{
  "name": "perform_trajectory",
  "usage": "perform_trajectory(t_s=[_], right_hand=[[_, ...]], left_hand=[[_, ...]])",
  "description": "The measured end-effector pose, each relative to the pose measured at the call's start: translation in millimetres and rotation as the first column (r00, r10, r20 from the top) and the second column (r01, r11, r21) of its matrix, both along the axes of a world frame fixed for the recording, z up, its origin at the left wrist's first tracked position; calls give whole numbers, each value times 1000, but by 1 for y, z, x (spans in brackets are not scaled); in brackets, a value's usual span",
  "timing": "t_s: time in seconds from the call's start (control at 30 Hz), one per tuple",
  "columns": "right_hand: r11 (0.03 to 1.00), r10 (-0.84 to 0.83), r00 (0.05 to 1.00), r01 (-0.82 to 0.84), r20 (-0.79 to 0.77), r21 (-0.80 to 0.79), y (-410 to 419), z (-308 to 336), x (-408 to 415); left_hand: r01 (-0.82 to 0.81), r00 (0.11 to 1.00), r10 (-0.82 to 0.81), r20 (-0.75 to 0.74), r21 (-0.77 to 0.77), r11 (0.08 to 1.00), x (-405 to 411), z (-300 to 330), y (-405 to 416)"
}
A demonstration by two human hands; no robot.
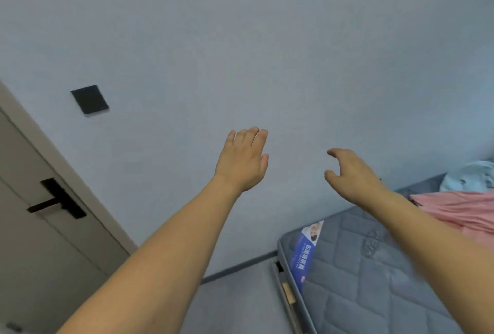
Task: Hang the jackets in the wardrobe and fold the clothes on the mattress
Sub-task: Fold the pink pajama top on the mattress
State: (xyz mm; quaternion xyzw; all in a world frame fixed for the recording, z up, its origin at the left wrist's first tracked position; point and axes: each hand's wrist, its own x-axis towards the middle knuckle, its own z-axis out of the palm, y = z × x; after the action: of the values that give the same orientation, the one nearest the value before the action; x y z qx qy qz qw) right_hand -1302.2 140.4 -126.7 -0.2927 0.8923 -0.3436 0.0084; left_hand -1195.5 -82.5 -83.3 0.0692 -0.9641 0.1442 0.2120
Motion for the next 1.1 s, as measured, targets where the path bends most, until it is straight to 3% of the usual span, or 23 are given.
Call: perform_trajectory(t_s=[0.33, 0.47, 0.63, 0.73, 0.83, 0.9, 0.97, 1.1], right_hand=[[936, -348, 913, 328, 212, 123, 138, -171, -161], [861, -509, 816, 474, 274, 184, 188, -280, -229], [749, -659, 711, 592, 244, 297, 255, -442, -310], [706, -685, 708, 585, 172, 400, 300, -535, -349], [634, -710, 676, 492, 198, 597, 336, -622, -362], [604, -697, 712, 519, 85, 606, 348, -674, -358], [596, -689, 720, 627, -81, 501, 349, -701, -353], [609, -687, 709, 680, -157, 408, 351, -710, -354]], left_hand=[[246, 935, -280, 219, 169, 954, -241, -149, 100], [282, 862, -384, 331, 317, 905, -345, -271, 149], [341, 688, -536, 489, 433, 834, -446, -441, 222], [398, 598, -648, 472, 527, 751, -502, -527, 277], [406, 544, -736, 403, 641, 652, -546, -601, 336], [331, 554, -728, 403, 696, 638, -560, -655, 358], [338, 641, -667, 379, 641, 689, -562, -704, 367], [508, 773, -626, 102, 490, 708, -552, -747, 371]])
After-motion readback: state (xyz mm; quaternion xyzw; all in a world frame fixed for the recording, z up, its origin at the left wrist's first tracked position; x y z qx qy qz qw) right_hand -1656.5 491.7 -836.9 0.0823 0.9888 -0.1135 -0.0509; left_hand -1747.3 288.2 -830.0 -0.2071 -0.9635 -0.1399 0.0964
